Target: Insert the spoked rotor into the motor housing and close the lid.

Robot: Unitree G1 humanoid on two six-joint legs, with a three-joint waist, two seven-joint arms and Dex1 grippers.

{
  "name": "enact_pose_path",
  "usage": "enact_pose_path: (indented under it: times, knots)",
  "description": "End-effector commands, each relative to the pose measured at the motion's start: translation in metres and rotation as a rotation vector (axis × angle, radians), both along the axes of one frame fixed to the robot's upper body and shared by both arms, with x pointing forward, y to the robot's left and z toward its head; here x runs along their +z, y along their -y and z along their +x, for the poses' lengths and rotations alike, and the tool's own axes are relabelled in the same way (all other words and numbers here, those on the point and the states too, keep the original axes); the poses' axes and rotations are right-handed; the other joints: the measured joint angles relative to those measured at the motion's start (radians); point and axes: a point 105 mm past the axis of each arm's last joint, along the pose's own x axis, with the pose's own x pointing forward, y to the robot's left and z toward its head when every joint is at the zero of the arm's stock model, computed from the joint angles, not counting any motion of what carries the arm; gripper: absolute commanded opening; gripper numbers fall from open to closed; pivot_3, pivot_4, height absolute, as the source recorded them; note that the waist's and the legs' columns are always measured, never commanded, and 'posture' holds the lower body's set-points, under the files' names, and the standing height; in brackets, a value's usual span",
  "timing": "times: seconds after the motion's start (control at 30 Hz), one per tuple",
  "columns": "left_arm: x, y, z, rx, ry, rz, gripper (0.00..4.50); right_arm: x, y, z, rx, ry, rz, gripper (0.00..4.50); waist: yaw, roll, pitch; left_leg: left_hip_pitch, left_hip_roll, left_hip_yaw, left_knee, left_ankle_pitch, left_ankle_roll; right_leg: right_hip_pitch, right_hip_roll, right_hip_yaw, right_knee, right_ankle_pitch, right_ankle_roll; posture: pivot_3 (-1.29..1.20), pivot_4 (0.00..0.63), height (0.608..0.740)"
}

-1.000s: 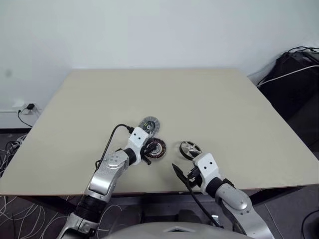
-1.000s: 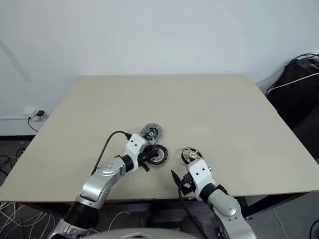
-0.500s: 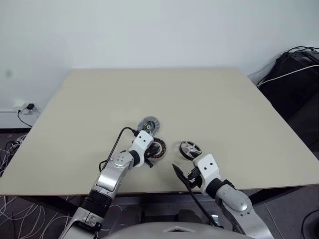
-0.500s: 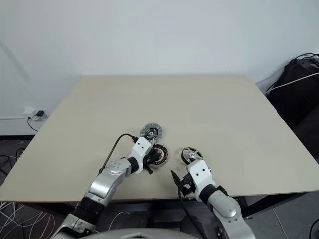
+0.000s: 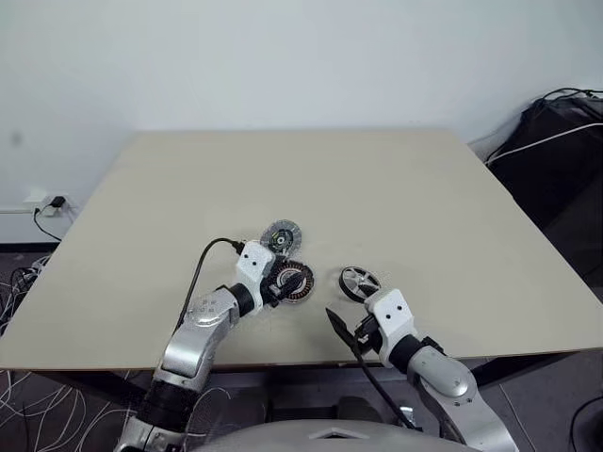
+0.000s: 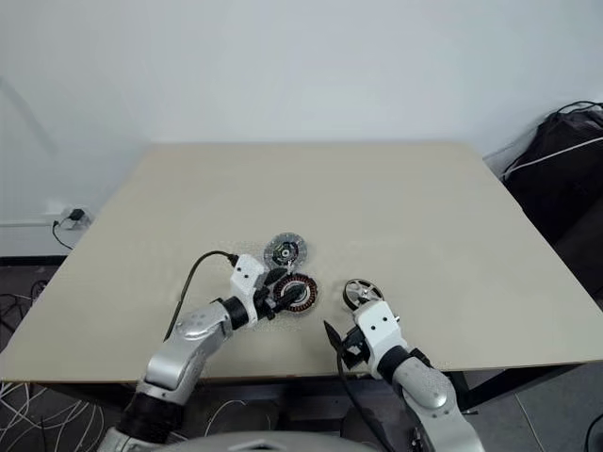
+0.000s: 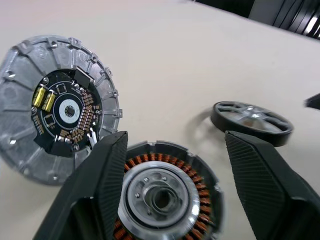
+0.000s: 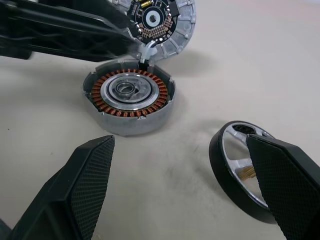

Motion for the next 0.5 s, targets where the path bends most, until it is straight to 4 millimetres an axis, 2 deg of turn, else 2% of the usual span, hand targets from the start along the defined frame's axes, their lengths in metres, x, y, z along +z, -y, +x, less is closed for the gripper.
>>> enact_pose_path:
  times: [0.03,0.23,0.3,0.37,0.4,0.43,0.5]
  knots:
    - [0.027,-0.005,-0.007,-0.014,0.081,-0.078,2.05,0.011,-0.001,0.005,0.008,0.044,0.009,4.50,0.000,0.000,0.000,0.000,0.000,0.000,0.000,0.000,0.000,0.000,0.000,0.000,0.000,0.000,0.000,0.00,0.000,0.740]
    - [0.017,-0.046,-0.016,0.173,0.046,-0.096,0.09,0.006,0.001,0.015,-0.050,0.017,0.000,4.50,-0.004,0.000,0.000,0.000,0.001,0.000,-0.001,0.000,0.000,0.000,-0.002,0.000,0.000,0.000,-0.001,0.00,0.000,0.740]
    - [0.013,-0.055,-0.020,0.217,0.054,-0.089,0.02,0.006,0.001,0.022,-0.082,0.009,0.008,4.50,-0.003,0.000,0.000,0.000,0.001,0.000,-0.001,0.000,0.000,0.000,-0.002,0.000,0.000,0.000,-0.001,0.00,0.000,0.740]
    - [0.004,-0.060,-0.028,0.209,0.082,-0.008,0.02,0.008,-0.006,0.026,-0.069,-0.005,0.028,4.50,-0.003,0.000,0.001,0.000,0.001,0.000,0.000,0.000,0.000,0.000,-0.002,0.001,0.000,0.000,-0.001,0.00,0.000,0.740]
    - [0.001,-0.060,-0.033,0.187,0.093,0.021,0.00,0.009,-0.010,0.028,-0.056,-0.010,0.034,4.10,-0.002,0.000,0.001,0.000,0.000,0.000,0.000,0.000,0.000,0.000,-0.002,0.001,0.000,0.000,-0.001,0.00,0.000,0.740]
    - [-0.003,-0.060,-0.038,0.162,0.085,0.028,0.00,0.010,-0.016,0.030,-0.033,-0.018,0.042,3.95,-0.002,0.001,0.001,0.000,0.000,0.000,-0.001,0.000,0.000,0.000,-0.002,0.001,0.000,0.000,-0.001,0.00,0.000,0.740]
    - [-0.010,-0.060,-0.048,0.112,0.083,0.074,0.00,0.010,-0.026,0.034,0.006,-0.033,0.043,3.34,-0.004,0.001,0.001,0.000,0.000,0.001,-0.001,0.000,0.000,0.000,-0.002,0.001,0.000,-0.001,-0.001,0.00,0.000,0.740]
